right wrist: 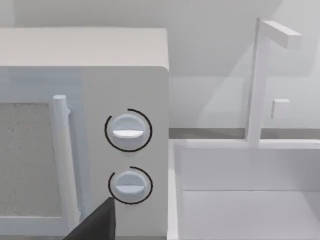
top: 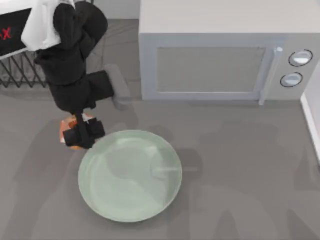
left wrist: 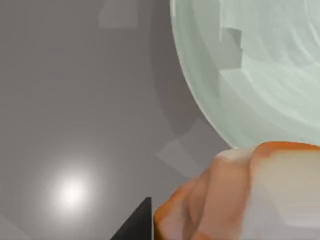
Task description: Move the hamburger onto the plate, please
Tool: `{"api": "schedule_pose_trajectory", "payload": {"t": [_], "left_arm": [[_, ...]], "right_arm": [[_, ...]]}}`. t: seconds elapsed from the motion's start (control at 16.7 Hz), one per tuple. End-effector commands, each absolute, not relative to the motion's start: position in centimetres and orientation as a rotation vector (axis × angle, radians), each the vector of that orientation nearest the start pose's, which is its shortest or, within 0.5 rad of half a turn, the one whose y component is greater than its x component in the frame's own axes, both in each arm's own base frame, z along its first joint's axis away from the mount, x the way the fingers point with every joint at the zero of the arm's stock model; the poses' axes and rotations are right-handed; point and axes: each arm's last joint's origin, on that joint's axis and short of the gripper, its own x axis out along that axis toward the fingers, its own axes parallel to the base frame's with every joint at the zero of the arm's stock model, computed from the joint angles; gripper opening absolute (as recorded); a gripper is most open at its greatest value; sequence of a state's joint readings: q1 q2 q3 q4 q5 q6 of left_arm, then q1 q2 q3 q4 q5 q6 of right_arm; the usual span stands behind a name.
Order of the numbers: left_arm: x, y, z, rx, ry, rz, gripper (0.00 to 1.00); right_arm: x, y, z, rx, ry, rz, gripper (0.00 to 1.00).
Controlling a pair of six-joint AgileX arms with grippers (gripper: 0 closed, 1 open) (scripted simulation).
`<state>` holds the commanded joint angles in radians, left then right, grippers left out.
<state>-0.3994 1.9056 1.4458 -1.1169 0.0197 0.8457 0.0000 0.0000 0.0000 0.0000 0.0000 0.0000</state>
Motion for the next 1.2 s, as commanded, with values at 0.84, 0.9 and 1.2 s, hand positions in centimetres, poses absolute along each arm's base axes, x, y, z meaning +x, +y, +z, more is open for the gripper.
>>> {"api": "schedule_pose_trajectory", "payload": {"t": [0.84,0.9,1.2], "left_arm": [[28.2,-22.0,18.1,1.134,1.238,-1.147,0.0],[28.3,-22.1,17.5,1.134,1.231,-1.146,0.0],[28.2,-22.1,14.9,1.135,1.228,-1.146,0.0]], "right_arm": [[10.6,-0.1,16.0,0.0,0.0,0.0,1.0],[10.6,-0.1,16.0,0.0,0.0,0.0,1.0],[10.6,-0.1,16.0,0.0,0.0,0.0,1.0]]}}
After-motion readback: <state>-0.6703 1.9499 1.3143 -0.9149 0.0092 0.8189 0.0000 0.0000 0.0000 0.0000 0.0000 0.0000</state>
